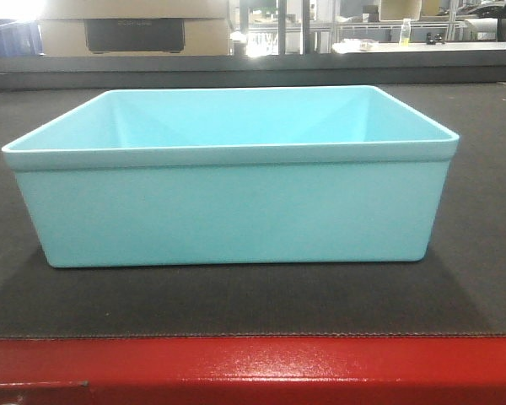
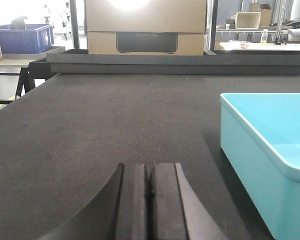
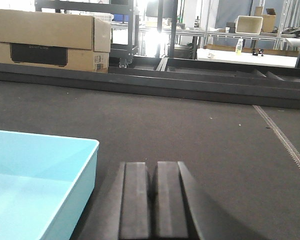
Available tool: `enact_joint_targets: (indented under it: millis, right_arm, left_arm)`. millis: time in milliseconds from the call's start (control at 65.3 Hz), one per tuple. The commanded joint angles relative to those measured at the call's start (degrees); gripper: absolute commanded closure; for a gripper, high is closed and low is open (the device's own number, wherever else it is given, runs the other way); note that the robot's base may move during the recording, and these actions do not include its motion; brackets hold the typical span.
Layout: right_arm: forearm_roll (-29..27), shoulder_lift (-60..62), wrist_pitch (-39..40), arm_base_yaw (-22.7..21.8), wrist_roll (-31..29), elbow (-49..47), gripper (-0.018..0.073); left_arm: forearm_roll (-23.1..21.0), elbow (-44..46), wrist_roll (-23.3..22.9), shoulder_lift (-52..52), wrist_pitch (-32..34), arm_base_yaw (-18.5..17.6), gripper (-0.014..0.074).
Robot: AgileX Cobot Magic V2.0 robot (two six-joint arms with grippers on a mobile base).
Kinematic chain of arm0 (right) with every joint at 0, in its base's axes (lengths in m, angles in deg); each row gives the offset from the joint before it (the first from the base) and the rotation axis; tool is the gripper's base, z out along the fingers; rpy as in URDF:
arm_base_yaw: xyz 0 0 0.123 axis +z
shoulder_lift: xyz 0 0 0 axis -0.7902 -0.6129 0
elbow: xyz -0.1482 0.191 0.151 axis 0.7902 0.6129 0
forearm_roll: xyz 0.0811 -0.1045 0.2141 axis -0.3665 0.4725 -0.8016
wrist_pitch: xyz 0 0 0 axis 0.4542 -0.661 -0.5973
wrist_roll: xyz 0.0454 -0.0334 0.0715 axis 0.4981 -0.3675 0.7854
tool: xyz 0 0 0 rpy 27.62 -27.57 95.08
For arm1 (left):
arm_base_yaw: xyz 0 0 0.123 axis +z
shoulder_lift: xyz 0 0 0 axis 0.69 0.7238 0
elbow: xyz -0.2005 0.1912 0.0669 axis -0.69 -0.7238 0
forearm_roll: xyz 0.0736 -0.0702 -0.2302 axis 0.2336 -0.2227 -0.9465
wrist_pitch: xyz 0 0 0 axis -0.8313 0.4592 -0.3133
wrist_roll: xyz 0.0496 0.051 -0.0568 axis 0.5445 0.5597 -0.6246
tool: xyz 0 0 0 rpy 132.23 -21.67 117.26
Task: Fetch blue bin and place on conveyor start
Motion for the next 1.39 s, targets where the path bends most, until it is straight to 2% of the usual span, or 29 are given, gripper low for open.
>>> enact_joint_targets:
  millis: [0, 367, 429, 521, 689, 842, 1378]
  right_arm:
    - [0.6, 0.1, 1.5, -0.3, -0.4, 0.1, 0.0721]
    - [0.2, 0.3, 2.7, -1.0, -0.4, 1.8, 0.0721]
    - [-2.9, 1.1, 2.7, -2.2, -2.9, 2.9, 0.0721]
    - [-10.1, 3.1, 4.3, -5.4, -11.5, 6.1, 0.0721]
    - [-14.6, 9.3, 10.3, -10.7, -12.4, 16.4, 0.0721]
    - [-15.2, 15.2, 15.6, -11.6, -12.4, 25.5, 0.0721]
    - [-15.2, 15.2, 14.7, -11.6, -12.3, 25.5, 0.0721]
  left_arm:
    - [0.1, 0.1, 0.0, -0.3, 1.5, 0.3, 0.0707]
    - [0.1, 0.1, 0.0, -0.3, 1.5, 0.3, 0.0707]
    - [0.1, 0.1, 0.0, -0.3, 1.5, 0.3, 0.0707]
    - [0.1, 0.1, 0.0, -0.3, 1.5, 0.3, 0.0707]
    - [0.1, 0.1, 0.0, -0.3, 1.5, 0.3, 0.0707]
    - [0.1, 0.1, 0.0, -0.3, 1.5, 0.3, 0.0707]
    - [0.1, 0.1, 0.0, -0.3, 1.5, 0.3, 0.0707]
